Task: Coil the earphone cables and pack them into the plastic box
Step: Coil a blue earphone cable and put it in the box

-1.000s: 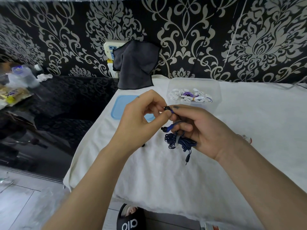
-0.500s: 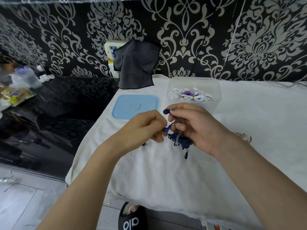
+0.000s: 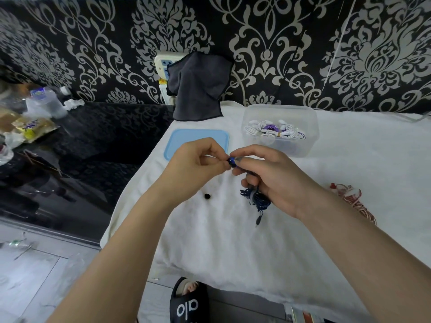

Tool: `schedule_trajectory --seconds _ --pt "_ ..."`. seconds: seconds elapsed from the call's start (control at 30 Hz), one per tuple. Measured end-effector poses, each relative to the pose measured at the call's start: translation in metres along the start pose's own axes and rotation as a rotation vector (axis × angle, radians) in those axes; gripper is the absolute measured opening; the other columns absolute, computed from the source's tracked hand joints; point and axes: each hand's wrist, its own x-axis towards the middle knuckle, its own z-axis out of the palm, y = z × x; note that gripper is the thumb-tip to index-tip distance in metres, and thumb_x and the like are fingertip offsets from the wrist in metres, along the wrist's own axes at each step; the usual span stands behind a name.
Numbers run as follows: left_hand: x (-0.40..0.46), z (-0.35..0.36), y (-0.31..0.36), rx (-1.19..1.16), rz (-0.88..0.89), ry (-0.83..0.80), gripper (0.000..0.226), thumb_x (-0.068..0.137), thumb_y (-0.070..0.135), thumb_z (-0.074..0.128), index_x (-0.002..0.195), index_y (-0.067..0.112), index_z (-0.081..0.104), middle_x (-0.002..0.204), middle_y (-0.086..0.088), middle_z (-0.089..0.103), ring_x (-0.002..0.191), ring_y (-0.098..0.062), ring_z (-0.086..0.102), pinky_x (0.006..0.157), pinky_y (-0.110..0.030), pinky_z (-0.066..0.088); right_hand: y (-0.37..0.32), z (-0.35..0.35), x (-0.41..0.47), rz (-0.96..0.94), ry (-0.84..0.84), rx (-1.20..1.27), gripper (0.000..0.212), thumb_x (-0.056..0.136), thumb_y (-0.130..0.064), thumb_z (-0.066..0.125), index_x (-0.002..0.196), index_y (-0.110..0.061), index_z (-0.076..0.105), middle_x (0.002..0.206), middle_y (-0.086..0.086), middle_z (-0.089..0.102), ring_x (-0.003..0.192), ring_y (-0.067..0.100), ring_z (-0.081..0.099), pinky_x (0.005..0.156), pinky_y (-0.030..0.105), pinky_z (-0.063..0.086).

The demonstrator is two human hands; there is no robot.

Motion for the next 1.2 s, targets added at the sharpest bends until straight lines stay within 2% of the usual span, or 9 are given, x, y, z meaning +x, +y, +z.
schedule_trajectory --seconds 0.1,0.27,0.43,0.57,0.73,0.9,0.97,1.07,1.2 --pt "-0.001 0.000 -0.002 0.044 0.012 0.006 0.009 0.088 0.009 0.076 0.087 0.013 0.069 0.081 -0.006 0.078 0.087 -0.023 0.075 0.093 -0.043 0.058 0.003 0.000 0.002 0.026 0.028 0.019 0.010 0.093 -0.007 0.066 0.099 -0.007 0.074 0.080 0.015 0.070 0.048 0.013 0.036 0.066 0.025 0.052" --pt "0.002 -0.005 -0.014 0.191 0.027 0.020 0.016 0.086 0.006 0.071 0.085 0.020 0.065 0.087 0.004 0.074 0.078 -0.017 0.070 0.070 -0.024 0.052 0.006 0.002 0.003 0.018 0.029 0.002 0.009 0.090 -0.009 0.070 0.097 -0.011 0.076 0.076 0.009 0.072 0.053 0.016 0.035 0.068 0.026 0.052" --pt "0.001 -0.008 -0.045 0.523 -0.149 -0.210 0.016 0.080 0.015 0.077 0.089 0.021 0.066 0.092 0.006 0.066 0.077 -0.013 0.061 0.071 -0.024 0.052 0.008 0.002 0.003 -0.019 0.014 -0.086 0.018 0.097 -0.009 0.060 0.100 -0.015 0.077 0.086 0.011 0.067 0.049 0.013 0.037 0.070 0.026 0.052" --pt "0.002 -0.005 -0.053 0.575 -0.156 -0.252 0.010 0.079 0.010 0.072 0.081 0.019 0.067 0.084 0.006 0.066 0.071 -0.010 0.059 0.068 -0.026 0.054 0.007 0.001 0.003 -0.017 0.011 -0.087 0.019 0.098 -0.005 0.057 0.100 -0.011 0.075 0.093 0.015 0.069 0.048 0.008 0.045 0.069 0.025 0.052" --pt "0.002 -0.006 -0.049 0.507 -0.069 -0.215 0.013 0.083 0.008 0.068 0.079 0.020 0.066 0.082 0.007 0.068 0.072 -0.012 0.063 0.076 -0.038 0.058 0.007 -0.002 0.004 -0.023 0.016 -0.081 0.013 0.093 -0.004 0.065 0.097 -0.008 0.075 0.096 0.028 0.069 0.055 0.011 0.049 0.069 0.025 0.053" --pt "0.001 0.001 -0.023 0.277 0.090 -0.106 0.017 0.085 0.006 0.072 0.084 0.022 0.066 0.086 0.008 0.070 0.077 -0.015 0.066 0.073 -0.026 0.054 0.004 -0.006 0.004 -0.057 0.020 -0.104 0.010 0.089 -0.008 0.070 0.097 -0.012 0.075 0.064 0.010 0.054 0.070 0.013 0.060 0.066 0.021 0.052" --pt "0.001 0.003 -0.017 0.221 0.119 -0.066 0.016 0.084 0.006 0.073 0.085 0.021 0.066 0.086 0.008 0.069 0.076 -0.015 0.065 0.072 -0.023 0.053 0.002 -0.006 0.002 -0.071 0.025 -0.100 0.009 0.089 -0.009 0.071 0.097 -0.012 0.074 0.059 0.005 0.058 0.067 0.016 0.056 0.065 0.019 0.051" --pt "0.002 0.005 -0.013 0.181 0.138 -0.027 0.016 0.084 0.007 0.075 0.085 0.019 0.064 0.085 0.006 0.068 0.076 -0.019 0.065 0.074 -0.029 0.054 0.000 -0.008 0.001 -0.089 0.030 -0.107 0.008 0.089 -0.009 0.071 0.095 -0.013 0.073 0.063 0.002 0.066 0.059 0.016 0.049 0.065 0.021 0.050" --pt "0.003 0.007 -0.009 0.160 0.159 0.008 0.018 0.083 0.008 0.075 0.083 0.020 0.063 0.084 0.004 0.068 0.076 -0.022 0.064 0.076 -0.035 0.055 0.000 -0.009 -0.001 -0.116 0.018 -0.122 0.003 0.091 -0.007 0.069 0.093 -0.008 0.070 0.052 -0.007 0.062 0.068 0.020 0.053 0.067 0.026 0.050"
